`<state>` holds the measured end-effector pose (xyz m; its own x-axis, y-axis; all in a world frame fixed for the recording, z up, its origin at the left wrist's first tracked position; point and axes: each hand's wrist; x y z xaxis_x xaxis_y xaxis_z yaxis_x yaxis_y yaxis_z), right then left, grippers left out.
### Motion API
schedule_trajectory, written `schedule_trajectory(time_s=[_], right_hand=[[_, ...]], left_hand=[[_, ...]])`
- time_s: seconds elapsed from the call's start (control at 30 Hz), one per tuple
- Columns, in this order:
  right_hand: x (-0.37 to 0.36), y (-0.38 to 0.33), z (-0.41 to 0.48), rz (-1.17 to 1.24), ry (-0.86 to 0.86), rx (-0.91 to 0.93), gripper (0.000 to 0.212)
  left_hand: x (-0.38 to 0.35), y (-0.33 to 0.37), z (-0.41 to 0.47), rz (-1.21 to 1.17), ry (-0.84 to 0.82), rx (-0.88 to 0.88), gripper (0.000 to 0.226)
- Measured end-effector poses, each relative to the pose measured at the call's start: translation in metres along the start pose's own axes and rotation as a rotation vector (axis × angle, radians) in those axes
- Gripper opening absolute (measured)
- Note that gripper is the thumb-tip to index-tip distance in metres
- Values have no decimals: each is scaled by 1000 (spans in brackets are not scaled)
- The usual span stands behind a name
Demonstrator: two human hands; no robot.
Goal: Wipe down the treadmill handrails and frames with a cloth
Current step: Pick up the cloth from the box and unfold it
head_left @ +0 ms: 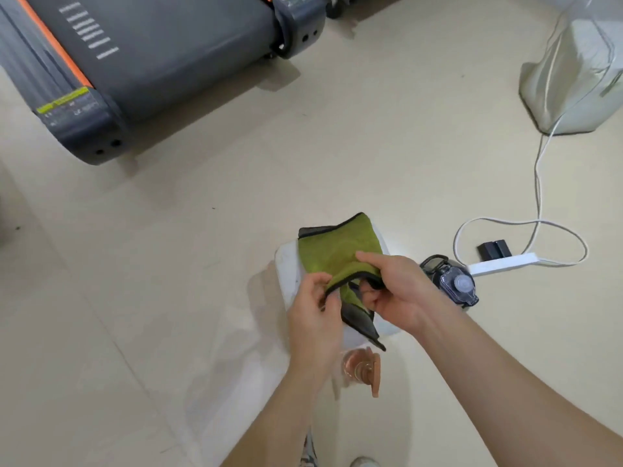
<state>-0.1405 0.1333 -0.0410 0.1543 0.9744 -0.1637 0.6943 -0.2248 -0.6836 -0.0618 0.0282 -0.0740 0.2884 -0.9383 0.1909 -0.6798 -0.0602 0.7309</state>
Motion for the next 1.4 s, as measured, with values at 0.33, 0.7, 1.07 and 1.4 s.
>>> schedule_trajectory(time_s=[0.33,0.7,1.07,1.4], right_hand=[[-170,-213,-223,-364,-551,377,42],[-414,-333,-321,-527,-814,755,14],[-587,-495,-229,-181,-355,785,21],[-725,-580,-134,-1405,-1215,985,50]], left_hand=[[199,303,-138,-322,-7,-136,46],[416,496,-185,-153,91,-387,27],[554,684,-103,-59,160,-350,15],[641,767,3,135,246,-188,40]])
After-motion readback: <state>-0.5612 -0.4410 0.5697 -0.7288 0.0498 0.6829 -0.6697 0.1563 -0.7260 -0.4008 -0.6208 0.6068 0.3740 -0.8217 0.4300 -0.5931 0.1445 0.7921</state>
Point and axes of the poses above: each hand's wrist, its own z-axis towards the middle knuckle, its own x-axis out of the back of the hand, y = z × x, and after that the axes turned 14 degrees about x, right-handed
